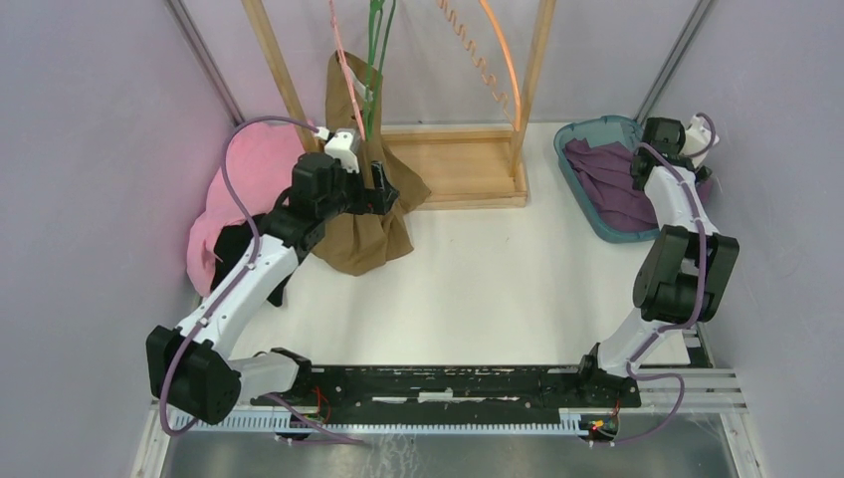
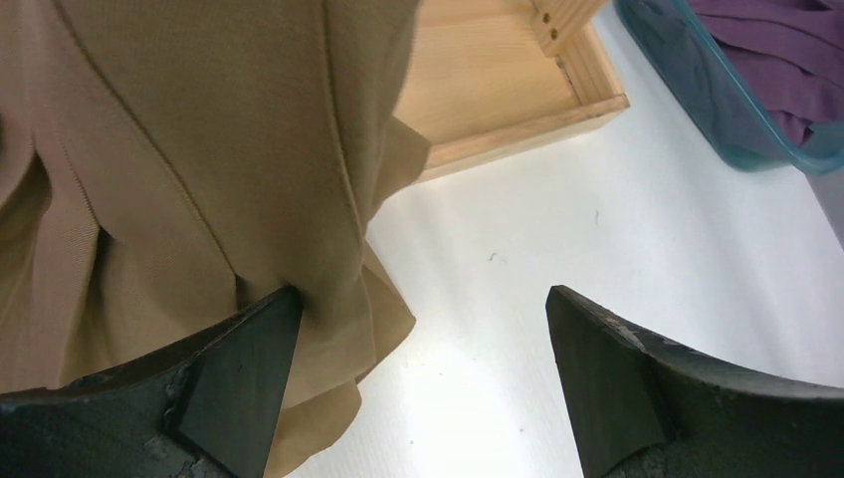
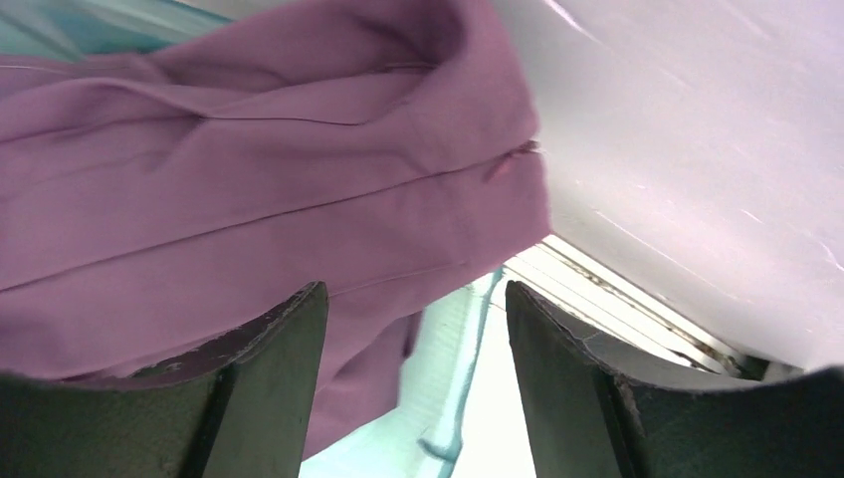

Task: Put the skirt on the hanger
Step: Pick up the hanger from the clothesline, then pick up the skirt from the bin.

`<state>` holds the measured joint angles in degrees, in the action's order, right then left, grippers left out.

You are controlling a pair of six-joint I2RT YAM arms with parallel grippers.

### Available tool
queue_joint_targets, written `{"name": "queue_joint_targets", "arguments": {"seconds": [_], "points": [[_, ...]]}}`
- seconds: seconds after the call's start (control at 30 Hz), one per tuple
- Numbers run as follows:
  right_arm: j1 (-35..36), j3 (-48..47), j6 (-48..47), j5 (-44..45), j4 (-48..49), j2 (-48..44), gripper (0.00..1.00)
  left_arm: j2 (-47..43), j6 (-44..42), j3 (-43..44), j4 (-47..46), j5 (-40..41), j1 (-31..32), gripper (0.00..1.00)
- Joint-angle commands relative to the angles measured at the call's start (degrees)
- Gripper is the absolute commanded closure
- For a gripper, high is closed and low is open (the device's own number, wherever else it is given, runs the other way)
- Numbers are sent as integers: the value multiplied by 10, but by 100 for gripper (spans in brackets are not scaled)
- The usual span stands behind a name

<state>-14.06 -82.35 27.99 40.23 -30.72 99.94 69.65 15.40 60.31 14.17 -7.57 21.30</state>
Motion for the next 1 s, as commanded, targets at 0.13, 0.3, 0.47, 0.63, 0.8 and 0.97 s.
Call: {"name": "queue_joint_targets", "arguments": {"seconds": [0.13,0.3,0.47,0.63,0.8,0.97], "points": [[-49,80,26,38,54,-44,29,17,-3,26,-15,24,48,1],[-61,112,14,55,83,-60,30,31,-10,37,-4,38,70,1],[-77,133,0,63,125,-58,30,36,-12,38,-4,44,74,1],[-85,131,-20,49,166,-37,30,35,-18,37,2,53,82,1],[-90,108,-37,-4,185,-1,30,35,-21,38,5,59,85,1],[-90,107,-36,-61,199,10,32,35,-23,38,6,64,89,1]]}}
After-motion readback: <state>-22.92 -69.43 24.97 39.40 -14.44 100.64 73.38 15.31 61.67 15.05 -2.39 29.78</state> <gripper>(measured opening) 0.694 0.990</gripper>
